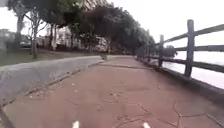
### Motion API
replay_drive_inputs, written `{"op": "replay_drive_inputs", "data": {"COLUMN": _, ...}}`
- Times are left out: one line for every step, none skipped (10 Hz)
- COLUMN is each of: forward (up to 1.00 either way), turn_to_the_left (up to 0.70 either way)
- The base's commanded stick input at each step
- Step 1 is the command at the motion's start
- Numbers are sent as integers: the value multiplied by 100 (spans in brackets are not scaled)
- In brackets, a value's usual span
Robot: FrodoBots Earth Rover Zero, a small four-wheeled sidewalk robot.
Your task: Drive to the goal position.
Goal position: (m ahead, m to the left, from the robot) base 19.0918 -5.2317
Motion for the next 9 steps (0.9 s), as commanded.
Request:
{"op": "replay_drive_inputs", "data": {"forward": 70, "turn_to_the_left": 0}}
{"op": "replay_drive_inputs", "data": {"forward": 70, "turn_to_the_left": 0}}
{"op": "replay_drive_inputs", "data": {"forward": 70, "turn_to_the_left": 0}}
{"op": "replay_drive_inputs", "data": {"forward": 70, "turn_to_the_left": 0}}
{"op": "replay_drive_inputs", "data": {"forward": 70, "turn_to_the_left": 0}}
{"op": "replay_drive_inputs", "data": {"forward": 70, "turn_to_the_left": 0}}
{"op": "replay_drive_inputs", "data": {"forward": 70, "turn_to_the_left": 0}}
{"op": "replay_drive_inputs", "data": {"forward": 70, "turn_to_the_left": 0}}
{"op": "replay_drive_inputs", "data": {"forward": 70, "turn_to_the_left": 0}}
